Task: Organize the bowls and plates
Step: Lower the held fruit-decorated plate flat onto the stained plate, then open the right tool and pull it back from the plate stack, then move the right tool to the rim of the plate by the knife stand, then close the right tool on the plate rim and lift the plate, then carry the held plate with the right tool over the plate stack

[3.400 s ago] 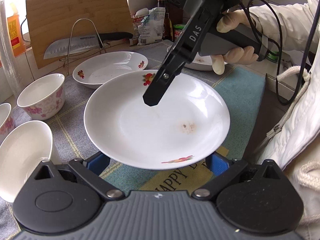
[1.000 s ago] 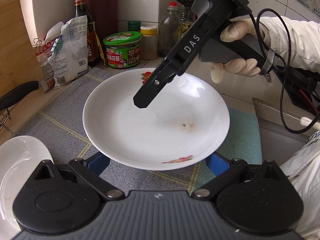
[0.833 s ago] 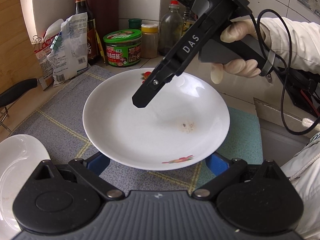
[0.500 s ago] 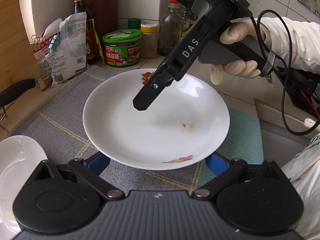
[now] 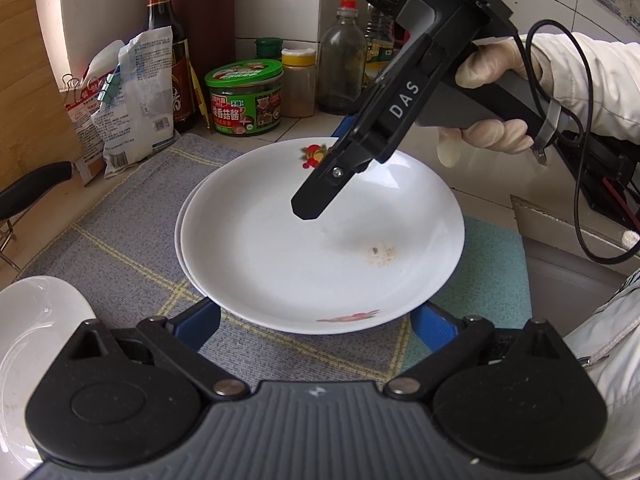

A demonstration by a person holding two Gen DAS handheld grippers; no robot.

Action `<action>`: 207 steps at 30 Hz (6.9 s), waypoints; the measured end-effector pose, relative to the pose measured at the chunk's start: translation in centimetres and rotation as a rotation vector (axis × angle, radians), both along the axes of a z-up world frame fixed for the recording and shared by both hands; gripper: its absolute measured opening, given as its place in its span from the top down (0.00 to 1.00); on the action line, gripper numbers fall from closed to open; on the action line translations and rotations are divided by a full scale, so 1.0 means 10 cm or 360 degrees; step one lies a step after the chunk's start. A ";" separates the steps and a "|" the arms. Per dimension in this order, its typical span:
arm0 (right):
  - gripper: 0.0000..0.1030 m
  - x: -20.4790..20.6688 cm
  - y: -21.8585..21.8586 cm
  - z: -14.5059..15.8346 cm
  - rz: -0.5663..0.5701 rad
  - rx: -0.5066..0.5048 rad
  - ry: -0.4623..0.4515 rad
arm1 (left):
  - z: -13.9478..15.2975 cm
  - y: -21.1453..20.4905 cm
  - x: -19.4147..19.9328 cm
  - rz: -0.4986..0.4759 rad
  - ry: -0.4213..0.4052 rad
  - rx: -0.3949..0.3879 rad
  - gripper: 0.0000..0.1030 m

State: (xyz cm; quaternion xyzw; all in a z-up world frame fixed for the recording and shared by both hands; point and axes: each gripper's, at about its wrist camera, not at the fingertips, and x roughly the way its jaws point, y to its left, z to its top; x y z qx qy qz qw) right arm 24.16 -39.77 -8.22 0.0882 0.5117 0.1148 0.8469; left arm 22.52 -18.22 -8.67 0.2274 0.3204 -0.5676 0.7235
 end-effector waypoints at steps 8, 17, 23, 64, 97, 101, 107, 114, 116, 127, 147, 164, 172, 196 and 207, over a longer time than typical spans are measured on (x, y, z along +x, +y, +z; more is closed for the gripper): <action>0.00 -0.05 -0.05 0.06 -0.0024 -0.0002 -0.0017 | 0.04 0.02 -0.01 0.0000 -0.0075 -0.0026 0.03; 0.00 -0.15 -0.07 0.10 -0.0049 -0.0034 -0.0037 | 0.02 0.07 -0.06 0.0016 -0.0077 -0.0038 0.03; 0.00 -0.18 -0.05 0.11 -0.0055 -0.0055 -0.0033 | 0.05 0.11 -0.10 0.0028 -0.0083 -0.0045 0.03; 0.00 -0.54 1.15 0.38 0.0010 -0.0457 -0.0423 | 0.29 1.08 -0.27 0.0879 -0.0186 -0.0021 0.01; 0.00 0.14 1.72 0.28 0.0370 -0.0319 -0.0357 | -0.29 1.33 0.26 0.1471 -0.0013 0.0104 0.00; 0.00 0.38 1.64 0.21 0.0443 -0.0271 -0.0315 | -0.29 1.27 0.32 0.1529 -0.0013 0.0104 0.00; 0.00 0.69 1.62 0.12 0.0525 -0.0227 -0.0252 | -0.30 1.19 0.42 0.1565 -0.0011 0.0106 0.00; 0.00 0.98 1.69 -0.02 0.0573 -0.0225 -0.0150 | -0.30 1.18 0.44 0.1549 -0.0018 0.0094 0.00; 0.00 1.06 1.70 -0.05 0.0591 -0.0207 -0.0113 | -0.30 1.18 0.44 0.1554 -0.0021 0.0088 0.00; 0.00 1.48 1.75 -0.29 0.0629 -0.0121 0.0035 | -0.30 1.17 0.47 0.1524 -0.0041 0.0072 0.00; 0.00 1.84 1.88 -0.30 0.0745 -0.0022 0.0009 | -0.34 1.24 0.59 0.1316 -0.0099 0.0004 0.00; 0.00 2.06 1.94 -0.30 0.0880 0.0008 0.0008 | -0.36 1.33 0.58 0.1219 -0.0136 -0.0046 0.00; 0.00 2.09 1.93 -0.30 0.0902 0.0047 0.0030 | -0.36 1.33 0.55 0.1200 -0.0149 -0.0056 0.00; 0.08 2.12 1.94 -0.26 0.0843 0.0090 0.0123 | -0.33 1.28 0.48 0.1144 -0.0256 -0.0036 0.02; 0.08 2.07 1.97 -0.25 0.0849 0.0069 0.0130 | -0.31 1.29 0.46 0.1154 -0.0254 -0.0018 0.02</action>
